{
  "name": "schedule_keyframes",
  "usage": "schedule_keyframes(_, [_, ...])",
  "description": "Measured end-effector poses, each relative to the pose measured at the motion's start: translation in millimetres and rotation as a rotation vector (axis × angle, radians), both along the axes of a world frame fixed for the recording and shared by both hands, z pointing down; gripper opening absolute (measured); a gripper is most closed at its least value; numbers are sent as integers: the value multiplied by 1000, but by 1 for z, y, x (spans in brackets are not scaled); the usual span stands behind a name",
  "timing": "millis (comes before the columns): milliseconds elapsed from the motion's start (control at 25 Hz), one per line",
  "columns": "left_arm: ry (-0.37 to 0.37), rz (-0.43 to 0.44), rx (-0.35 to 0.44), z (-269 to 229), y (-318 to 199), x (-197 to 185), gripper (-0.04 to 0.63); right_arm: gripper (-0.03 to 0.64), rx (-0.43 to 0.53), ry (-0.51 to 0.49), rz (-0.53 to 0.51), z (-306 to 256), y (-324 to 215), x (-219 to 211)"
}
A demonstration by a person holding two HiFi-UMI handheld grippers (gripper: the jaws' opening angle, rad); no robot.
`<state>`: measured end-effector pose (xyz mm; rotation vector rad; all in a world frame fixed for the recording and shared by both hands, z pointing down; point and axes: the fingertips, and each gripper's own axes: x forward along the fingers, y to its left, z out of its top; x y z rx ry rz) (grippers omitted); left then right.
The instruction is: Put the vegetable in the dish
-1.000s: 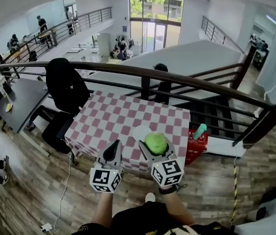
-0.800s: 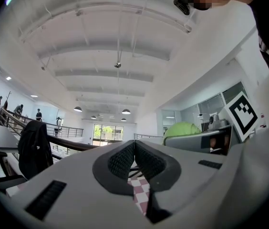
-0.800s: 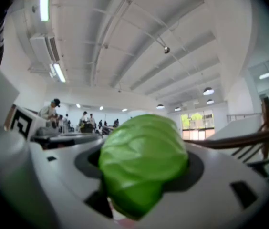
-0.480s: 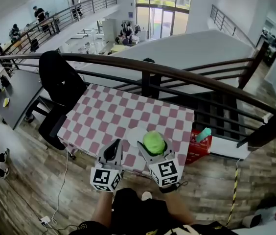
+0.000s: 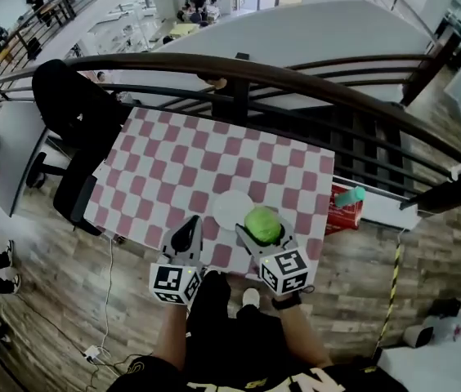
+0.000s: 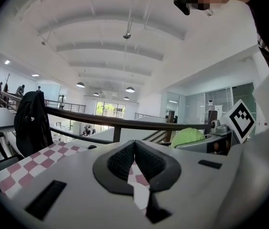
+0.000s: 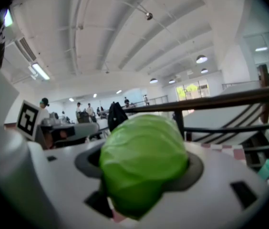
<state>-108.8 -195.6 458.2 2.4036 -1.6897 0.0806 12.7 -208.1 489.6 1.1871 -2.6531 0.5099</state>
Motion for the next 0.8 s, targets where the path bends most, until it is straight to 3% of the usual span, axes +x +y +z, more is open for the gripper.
schedule_keyframes(360, [61,74,-195,80,-35,-1,21,316,-285,-22,-24,101,-28,-14])
schedule_keyframes(560, [57,104,-243,104,-43,-3,20,316,-445,-65,9,156,-33,-18])
schedule_keyframes(800, [41,120,-299,135,-56,-16,21,316,-558,-118,-1,198,-51,-36])
